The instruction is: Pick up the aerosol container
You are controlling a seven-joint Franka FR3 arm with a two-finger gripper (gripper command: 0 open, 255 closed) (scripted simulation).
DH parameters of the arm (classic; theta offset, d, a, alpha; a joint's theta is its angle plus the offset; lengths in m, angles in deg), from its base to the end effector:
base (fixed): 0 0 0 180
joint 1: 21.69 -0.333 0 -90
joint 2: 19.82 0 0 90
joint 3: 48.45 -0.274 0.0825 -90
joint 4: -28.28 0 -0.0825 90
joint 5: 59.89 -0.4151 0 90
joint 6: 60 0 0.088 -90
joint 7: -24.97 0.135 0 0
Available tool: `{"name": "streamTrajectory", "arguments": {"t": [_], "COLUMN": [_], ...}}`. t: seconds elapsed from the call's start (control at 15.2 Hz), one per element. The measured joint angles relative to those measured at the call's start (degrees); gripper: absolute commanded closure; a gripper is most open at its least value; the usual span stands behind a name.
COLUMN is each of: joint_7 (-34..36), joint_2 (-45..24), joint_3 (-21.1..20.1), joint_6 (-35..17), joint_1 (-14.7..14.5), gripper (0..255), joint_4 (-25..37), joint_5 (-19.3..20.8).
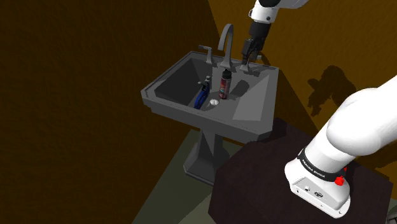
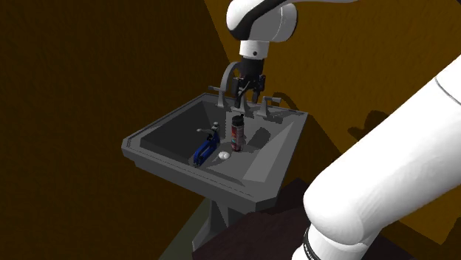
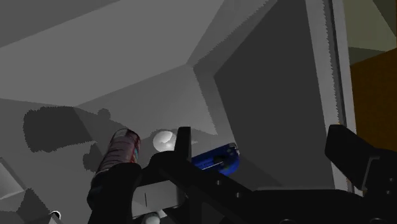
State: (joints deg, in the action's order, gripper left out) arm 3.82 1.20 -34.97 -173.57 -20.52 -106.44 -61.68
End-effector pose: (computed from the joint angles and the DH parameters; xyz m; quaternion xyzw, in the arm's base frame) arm 0.4660 -0.1162 0.3875 -0.9967 -0.0581 -0.0111 0.0553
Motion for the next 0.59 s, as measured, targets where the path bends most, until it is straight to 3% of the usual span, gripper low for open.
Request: {"name": "streamTrajectory", "arguments": {"t": [0.59], "joint_7": [-9.6], "joint_2": [-18.93], "joint_3": [4.15], "joint_6": [-10.74], "joint_1": [0.25], "gripper": [0], "joint_4": [8.03], "joint_5": [-4.02]}}
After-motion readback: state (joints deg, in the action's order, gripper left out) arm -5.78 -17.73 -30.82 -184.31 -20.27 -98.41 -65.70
